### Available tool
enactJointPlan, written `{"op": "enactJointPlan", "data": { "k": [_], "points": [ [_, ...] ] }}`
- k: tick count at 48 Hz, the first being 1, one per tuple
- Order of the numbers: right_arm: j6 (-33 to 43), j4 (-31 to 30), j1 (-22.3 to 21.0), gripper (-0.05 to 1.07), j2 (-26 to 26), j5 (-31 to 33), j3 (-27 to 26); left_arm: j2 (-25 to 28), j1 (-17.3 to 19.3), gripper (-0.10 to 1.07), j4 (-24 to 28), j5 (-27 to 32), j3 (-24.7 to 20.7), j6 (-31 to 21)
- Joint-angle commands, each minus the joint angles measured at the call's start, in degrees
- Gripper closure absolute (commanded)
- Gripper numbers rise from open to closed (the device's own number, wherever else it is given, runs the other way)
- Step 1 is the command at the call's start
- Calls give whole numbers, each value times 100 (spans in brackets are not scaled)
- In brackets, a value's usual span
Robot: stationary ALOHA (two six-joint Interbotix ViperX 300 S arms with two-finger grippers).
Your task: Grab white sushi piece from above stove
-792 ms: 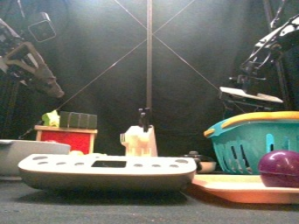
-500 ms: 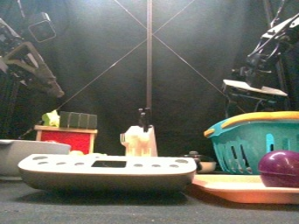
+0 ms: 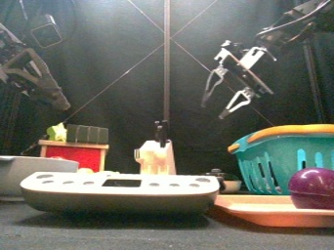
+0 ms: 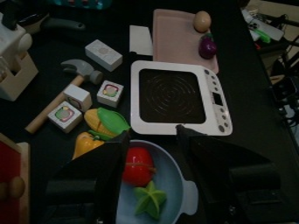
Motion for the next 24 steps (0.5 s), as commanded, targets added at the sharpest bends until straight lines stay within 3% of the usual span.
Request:
{"op": "enactJointPlan", "data": {
  "k": [1, 10, 24],
  "points": [
    [-26, -167, -18, 6, 545, -606, -501, 9, 9, 13, 9, -18, -62, 9],
    [-26, -633, -9, 6, 1512, -791, -1178, 9, 9, 13, 9, -18, -44, 9],
    [-26, -1213, -18, 6, 2373, -853, -1714, 9, 9, 13, 9, -18, -35, 18]
  ]
}}
